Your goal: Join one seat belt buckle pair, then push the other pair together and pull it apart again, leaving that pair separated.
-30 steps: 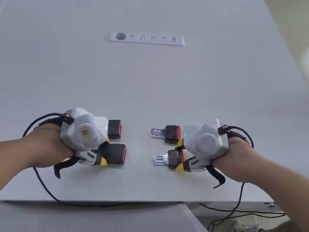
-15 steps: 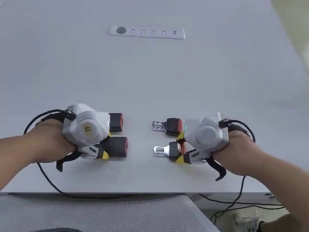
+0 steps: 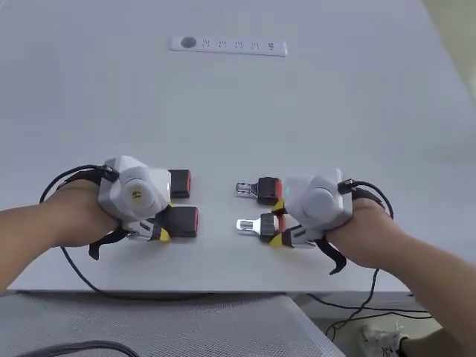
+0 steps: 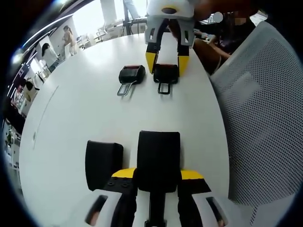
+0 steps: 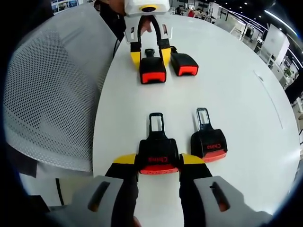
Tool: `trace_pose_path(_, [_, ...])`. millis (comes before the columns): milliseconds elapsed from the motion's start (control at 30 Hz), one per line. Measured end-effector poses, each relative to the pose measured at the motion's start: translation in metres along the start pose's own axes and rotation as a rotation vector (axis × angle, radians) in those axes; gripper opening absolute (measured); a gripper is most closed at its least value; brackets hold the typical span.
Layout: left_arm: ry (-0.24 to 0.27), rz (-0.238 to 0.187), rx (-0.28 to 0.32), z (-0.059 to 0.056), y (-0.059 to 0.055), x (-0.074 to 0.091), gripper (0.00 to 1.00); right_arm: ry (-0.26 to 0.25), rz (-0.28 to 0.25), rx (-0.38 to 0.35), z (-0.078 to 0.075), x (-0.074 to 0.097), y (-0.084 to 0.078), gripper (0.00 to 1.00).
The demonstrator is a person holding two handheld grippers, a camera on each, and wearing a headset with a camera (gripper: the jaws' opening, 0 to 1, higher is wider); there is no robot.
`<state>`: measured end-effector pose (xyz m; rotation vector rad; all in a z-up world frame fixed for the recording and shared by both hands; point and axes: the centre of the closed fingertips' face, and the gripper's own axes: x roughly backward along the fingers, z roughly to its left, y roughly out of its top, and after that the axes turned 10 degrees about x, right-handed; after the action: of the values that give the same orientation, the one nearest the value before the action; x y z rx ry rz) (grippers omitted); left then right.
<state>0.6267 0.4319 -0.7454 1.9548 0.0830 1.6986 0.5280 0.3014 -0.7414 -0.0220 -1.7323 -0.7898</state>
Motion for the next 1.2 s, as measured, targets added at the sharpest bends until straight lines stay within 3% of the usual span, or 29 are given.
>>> trace_pose_path(600, [-0.007, 0.010, -0.006, -0.001, 0.000, 0.000, 0.33, -0.008, -0.034, -0.008, -0.002, -0.015, 0.028, 0.31])
trace_pose_path(1200, [-0.002, 0.002, 0.005, -0.006, 0.005, 0.004, 0.33, -0.011, -0.031, -0.005, -0.007, -0.034, 0.059, 0.31])
